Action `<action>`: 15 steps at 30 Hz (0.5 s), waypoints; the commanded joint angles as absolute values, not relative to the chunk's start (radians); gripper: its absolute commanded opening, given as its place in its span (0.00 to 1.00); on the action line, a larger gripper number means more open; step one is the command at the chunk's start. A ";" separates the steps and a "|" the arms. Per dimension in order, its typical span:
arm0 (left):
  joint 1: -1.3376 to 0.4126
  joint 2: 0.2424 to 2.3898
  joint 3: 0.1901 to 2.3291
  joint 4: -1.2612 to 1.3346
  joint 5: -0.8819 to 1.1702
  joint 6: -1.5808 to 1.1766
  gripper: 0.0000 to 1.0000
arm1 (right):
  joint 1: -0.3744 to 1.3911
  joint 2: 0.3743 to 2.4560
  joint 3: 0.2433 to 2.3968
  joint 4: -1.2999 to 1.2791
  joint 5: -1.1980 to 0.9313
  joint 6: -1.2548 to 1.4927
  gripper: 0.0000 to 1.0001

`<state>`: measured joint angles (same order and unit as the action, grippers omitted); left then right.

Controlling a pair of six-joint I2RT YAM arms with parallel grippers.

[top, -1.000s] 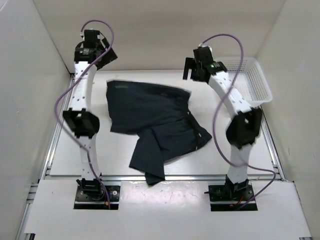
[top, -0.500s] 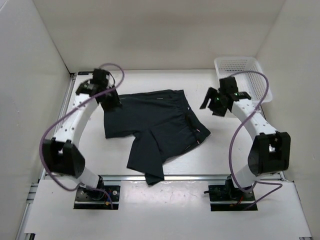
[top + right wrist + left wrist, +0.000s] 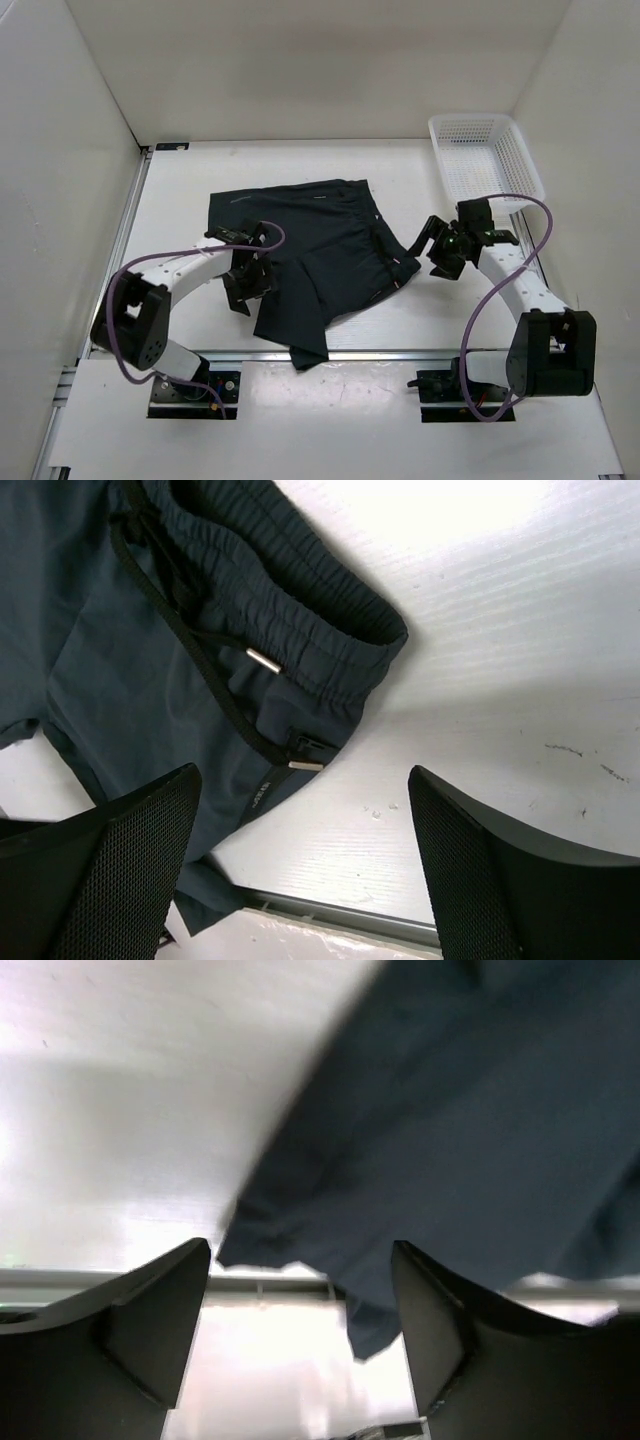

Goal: Fold and stack the shorts
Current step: Flatten the shorts out

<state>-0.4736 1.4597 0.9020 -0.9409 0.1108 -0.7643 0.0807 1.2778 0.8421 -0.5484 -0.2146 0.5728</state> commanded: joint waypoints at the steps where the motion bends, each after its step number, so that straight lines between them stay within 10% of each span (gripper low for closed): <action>1: -0.474 1.521 0.867 -0.868 0.054 -0.825 0.81 | 0.063 1.255 0.809 -0.518 -0.267 0.560 0.89; 6: -0.495 1.591 0.857 -0.847 0.063 -0.844 0.62 | -0.004 1.285 0.758 -0.477 -0.348 0.560 1.00; 10: -0.495 1.614 0.870 -0.847 0.063 -0.831 0.10 | -0.058 1.333 0.698 -0.396 -0.426 0.586 1.00; 15: -0.407 1.571 0.913 -0.887 0.040 -0.770 0.10 | -0.058 1.396 0.686 -0.299 -0.475 0.607 0.89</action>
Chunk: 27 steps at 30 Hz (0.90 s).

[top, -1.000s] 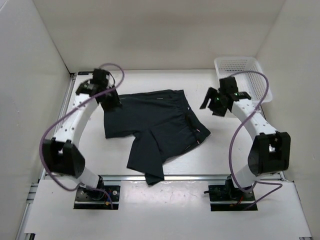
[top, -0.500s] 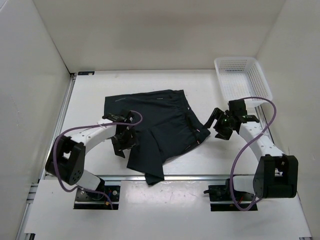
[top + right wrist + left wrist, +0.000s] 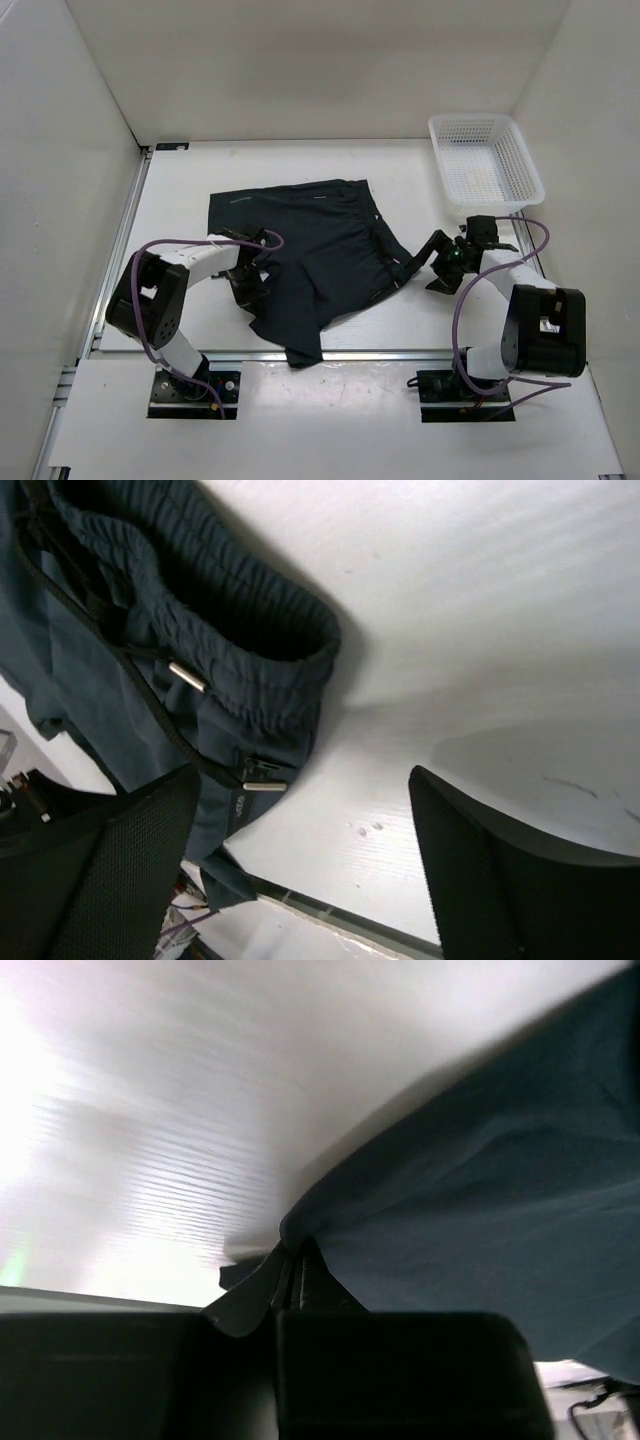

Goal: Fold and stack the shorts
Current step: Flatten the shorts out

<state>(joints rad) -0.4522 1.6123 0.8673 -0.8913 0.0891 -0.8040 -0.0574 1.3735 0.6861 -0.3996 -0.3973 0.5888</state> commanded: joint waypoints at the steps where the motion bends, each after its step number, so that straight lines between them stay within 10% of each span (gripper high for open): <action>1: -0.393 1.560 0.926 -0.900 0.028 -0.770 0.10 | -0.048 1.416 0.686 -0.299 -0.476 0.607 0.87; 6: -0.309 1.549 1.041 -0.979 -0.029 -0.694 0.10 | 0.029 1.489 0.706 -0.217 -0.440 0.652 0.74; 13: -0.187 1.600 1.167 -1.049 -0.087 -0.597 0.10 | 0.049 1.566 0.735 -0.187 -0.345 0.672 0.00; 17: -0.103 1.647 1.209 -1.062 -0.115 -0.575 0.14 | 0.040 1.575 0.735 -0.207 -0.312 0.672 0.00; 24: -0.044 1.709 1.305 -1.062 -0.066 -0.534 0.58 | 0.040 1.565 0.753 -0.241 -0.281 0.661 0.00; 27: -0.057 1.672 1.316 -1.072 -0.066 -0.534 0.60 | 0.040 1.554 0.753 -0.250 -0.281 0.652 0.00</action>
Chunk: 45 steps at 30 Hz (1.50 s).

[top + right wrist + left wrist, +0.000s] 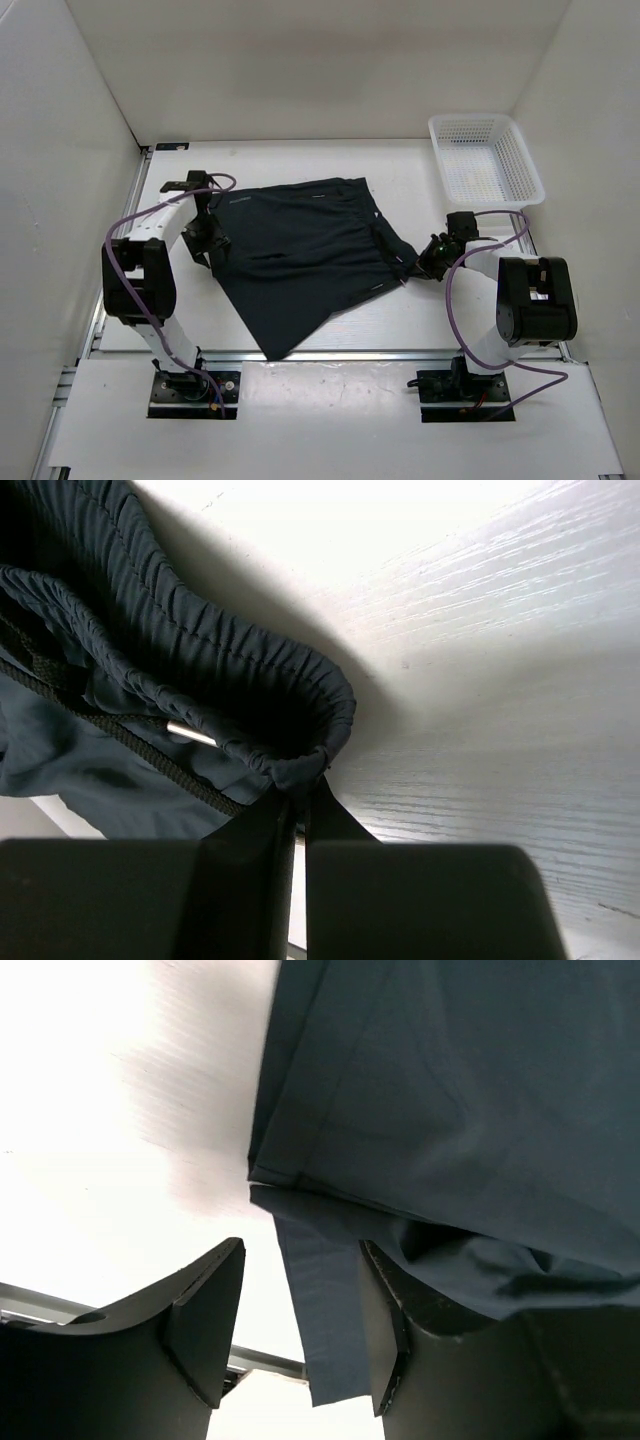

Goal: Fold and stack the shorts
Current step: Flatten the shorts out

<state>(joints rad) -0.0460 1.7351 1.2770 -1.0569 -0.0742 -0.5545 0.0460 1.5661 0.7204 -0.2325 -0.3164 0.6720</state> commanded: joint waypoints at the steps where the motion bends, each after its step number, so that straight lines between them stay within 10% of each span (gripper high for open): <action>1: -0.067 1.642 1.316 -1.083 -0.066 -0.534 0.60 | 0.040 1.554 0.753 -0.250 -0.281 0.652 0.00; 31: -0.018 2.354 1.917 -1.130 -0.060 -0.525 0.57 | 0.058 1.514 0.762 -0.337 -0.235 0.663 0.00; 45: -0.009 2.697 2.609 -1.214 0.119 -0.459 0.59 | 0.078 1.718 0.959 -0.330 -0.244 0.759 0.00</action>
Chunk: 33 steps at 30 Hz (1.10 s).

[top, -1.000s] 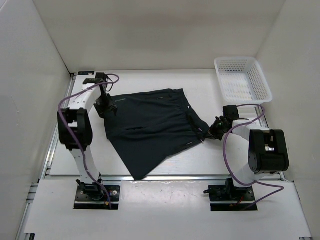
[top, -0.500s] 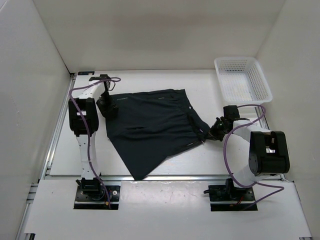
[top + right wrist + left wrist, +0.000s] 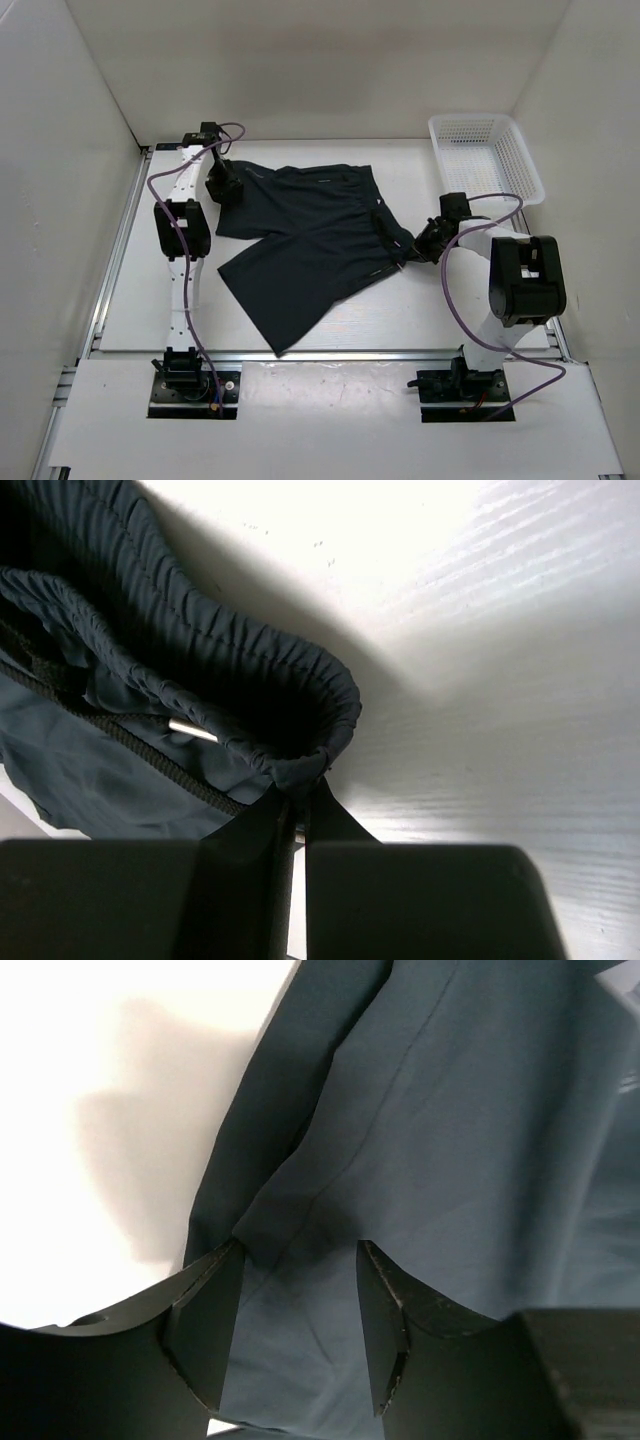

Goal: Fold and stack the shorts
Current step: Flatten the shorts out, then fold the shorts

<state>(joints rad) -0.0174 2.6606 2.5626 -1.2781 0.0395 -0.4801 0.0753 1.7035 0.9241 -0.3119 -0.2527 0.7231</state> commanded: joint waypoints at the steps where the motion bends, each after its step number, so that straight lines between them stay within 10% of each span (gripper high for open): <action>1: -0.009 2.697 2.623 -1.192 0.144 -0.459 0.60 | 0.078 1.729 0.959 -0.330 -0.244 0.770 0.00; 7: 0.000 2.574 2.588 -1.183 0.146 -0.425 0.70 | 0.097 1.664 0.905 -0.360 -0.232 0.813 0.00; 11: 0.000 2.337 2.493 -1.183 0.063 -0.381 1.00 | 0.097 1.622 0.873 -0.370 -0.213 0.813 0.00; 17: 0.086 1.936 2.283 -1.216 0.032 -0.390 1.00 | 0.097 1.591 0.841 -0.379 -0.204 0.784 0.00; 27: -0.064 1.395 1.087 -1.014 0.239 -0.569 0.83 | 0.097 1.563 0.841 -0.379 -0.233 0.755 0.00; 33: -0.064 1.311 0.945 -0.958 0.126 -0.666 0.83 | 0.097 1.552 0.841 -0.379 -0.251 0.746 0.00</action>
